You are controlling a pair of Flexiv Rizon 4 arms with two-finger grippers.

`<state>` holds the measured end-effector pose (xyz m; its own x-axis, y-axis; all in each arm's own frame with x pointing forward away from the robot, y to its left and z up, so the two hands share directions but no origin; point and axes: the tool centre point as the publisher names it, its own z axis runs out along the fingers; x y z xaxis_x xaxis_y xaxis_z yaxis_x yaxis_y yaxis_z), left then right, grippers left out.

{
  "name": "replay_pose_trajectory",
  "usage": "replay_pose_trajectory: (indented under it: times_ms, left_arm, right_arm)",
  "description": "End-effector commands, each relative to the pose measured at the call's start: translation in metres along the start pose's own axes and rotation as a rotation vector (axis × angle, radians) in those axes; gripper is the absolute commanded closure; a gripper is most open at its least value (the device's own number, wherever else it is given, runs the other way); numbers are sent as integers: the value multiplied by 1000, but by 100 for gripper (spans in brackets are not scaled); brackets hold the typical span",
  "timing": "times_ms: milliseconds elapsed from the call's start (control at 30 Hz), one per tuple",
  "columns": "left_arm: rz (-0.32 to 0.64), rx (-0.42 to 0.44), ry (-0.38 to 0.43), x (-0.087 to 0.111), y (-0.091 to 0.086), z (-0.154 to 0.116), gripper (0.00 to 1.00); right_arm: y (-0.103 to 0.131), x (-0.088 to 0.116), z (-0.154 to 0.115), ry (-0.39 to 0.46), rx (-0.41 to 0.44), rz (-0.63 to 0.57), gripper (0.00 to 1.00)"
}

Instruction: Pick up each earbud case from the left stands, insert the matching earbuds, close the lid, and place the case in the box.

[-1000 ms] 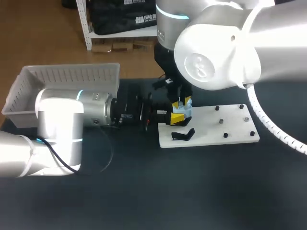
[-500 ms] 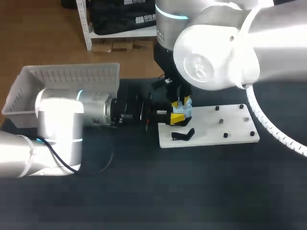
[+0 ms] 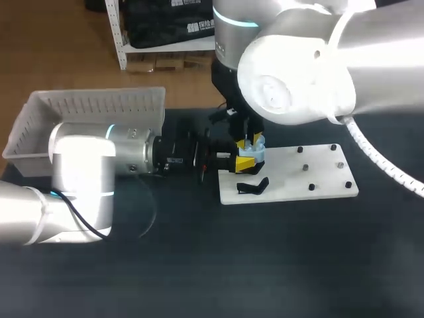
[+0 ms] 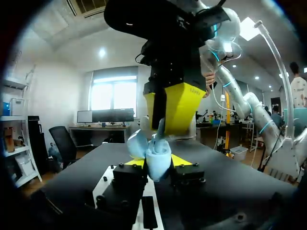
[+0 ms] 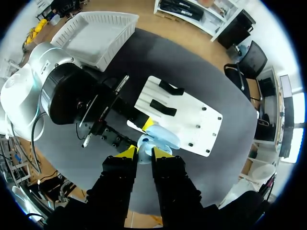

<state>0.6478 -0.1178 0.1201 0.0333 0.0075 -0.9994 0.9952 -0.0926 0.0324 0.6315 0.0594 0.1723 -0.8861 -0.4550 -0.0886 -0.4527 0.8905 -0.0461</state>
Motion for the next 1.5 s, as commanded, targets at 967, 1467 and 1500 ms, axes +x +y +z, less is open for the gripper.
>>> replay_pose_trajectory:
  times_ms: [967, 1467, 1500]
  left_arm:
    - [3, -7, -1, 0, -1, 1, 100]
    - [3, -7, -1, 0, -1, 1, 100]
    - [3, -7, -1, 0, -1, 1, 100]
  right_arm:
    - [-4, -7, 6, 7, 0, 5, 100]
    - [-5, -6, 12, 27, 1, 0, 100]
    - [-5, -6, 12, 28, 1, -1, 100]
